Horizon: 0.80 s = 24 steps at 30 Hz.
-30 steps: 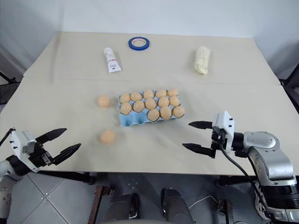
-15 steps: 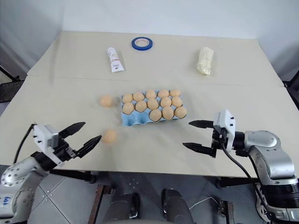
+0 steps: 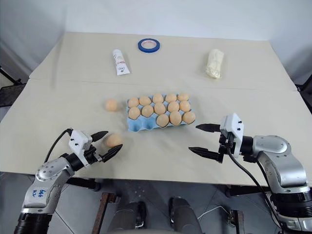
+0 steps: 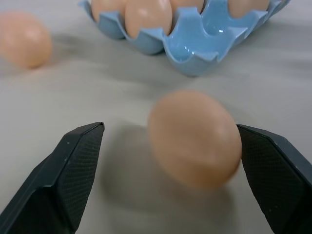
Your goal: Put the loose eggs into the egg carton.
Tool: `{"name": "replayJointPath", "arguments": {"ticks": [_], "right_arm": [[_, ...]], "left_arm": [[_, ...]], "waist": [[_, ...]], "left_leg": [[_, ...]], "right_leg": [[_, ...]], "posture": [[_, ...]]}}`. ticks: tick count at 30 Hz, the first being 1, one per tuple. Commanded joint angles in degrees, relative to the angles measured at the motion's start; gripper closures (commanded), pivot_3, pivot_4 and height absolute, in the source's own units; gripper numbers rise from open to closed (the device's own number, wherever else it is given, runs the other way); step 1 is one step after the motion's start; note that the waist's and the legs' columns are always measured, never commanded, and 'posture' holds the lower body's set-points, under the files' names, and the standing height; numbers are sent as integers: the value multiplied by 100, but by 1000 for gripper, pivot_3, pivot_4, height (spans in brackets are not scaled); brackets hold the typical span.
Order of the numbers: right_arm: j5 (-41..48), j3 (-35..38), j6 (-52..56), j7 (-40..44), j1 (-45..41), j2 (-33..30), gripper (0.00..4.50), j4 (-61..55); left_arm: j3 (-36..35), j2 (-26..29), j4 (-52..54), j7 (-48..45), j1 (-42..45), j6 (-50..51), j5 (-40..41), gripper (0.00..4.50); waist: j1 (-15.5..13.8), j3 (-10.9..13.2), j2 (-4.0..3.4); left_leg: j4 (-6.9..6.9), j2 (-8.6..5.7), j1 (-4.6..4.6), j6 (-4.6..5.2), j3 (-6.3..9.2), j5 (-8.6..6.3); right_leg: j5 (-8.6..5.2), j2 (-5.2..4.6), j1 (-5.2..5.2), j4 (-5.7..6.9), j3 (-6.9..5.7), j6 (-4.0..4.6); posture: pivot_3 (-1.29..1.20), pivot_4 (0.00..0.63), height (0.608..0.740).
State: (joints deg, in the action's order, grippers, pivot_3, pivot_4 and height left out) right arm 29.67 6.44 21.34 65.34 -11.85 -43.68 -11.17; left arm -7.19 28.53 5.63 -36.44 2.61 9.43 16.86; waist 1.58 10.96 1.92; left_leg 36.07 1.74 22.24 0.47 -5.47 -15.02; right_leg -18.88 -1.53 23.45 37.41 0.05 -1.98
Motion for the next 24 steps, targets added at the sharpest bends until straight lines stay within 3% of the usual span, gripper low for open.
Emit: {"name": "replayJointPath", "arguments": {"ticks": [1,6,8,14,18,24], "right_arm": [[58,36,1,-62,41,2,0,-199],[63,69,3,-151,109,-6,0,-240],[61,75,-3,-171,143,-16,0,-257],[83,101,0,-210,172,-25,0,-277],[67,68,-14,-240,111,9,0,-232],[142,142,-73,-228,116,42,0,-235]], "left_arm": [[135,-16,-158,59,159,-210,-262,598],[151,-61,11,95,143,-77,-241,2221],[135,-52,117,95,92,-38,-221,2557],[177,-77,1004,66,18,687,207,2628],[581,-473,1873,350,199,1336,511,2628],[828,-1245,1670,1118,1064,1108,125,2628]], "waist": [[0,0,0],[3,0,0],[3,0,0],[2,0,0],[-9,0,0],[-1,0,1]], "left_leg": [[0,0,0,0,0,0],[-1,0,1,0,0,0],[-1,0,0,0,0,0],[5,0,0,1,0,1],[6,-2,0,2,-1,1],[18,-4,-2,6,-1,5]], "right_leg": [[0,0,0,0,0,0],[2,0,1,0,-1,-3],[2,1,0,1,-1,-3],[3,0,-1,4,1,-5],[4,0,-4,4,1,-8],[8,7,-8,10,6,-16]], "posture": [[0,150,740],[0,150,740],[0,150,740],[0,150,740],[0,150,740],[0,150,740]]}}
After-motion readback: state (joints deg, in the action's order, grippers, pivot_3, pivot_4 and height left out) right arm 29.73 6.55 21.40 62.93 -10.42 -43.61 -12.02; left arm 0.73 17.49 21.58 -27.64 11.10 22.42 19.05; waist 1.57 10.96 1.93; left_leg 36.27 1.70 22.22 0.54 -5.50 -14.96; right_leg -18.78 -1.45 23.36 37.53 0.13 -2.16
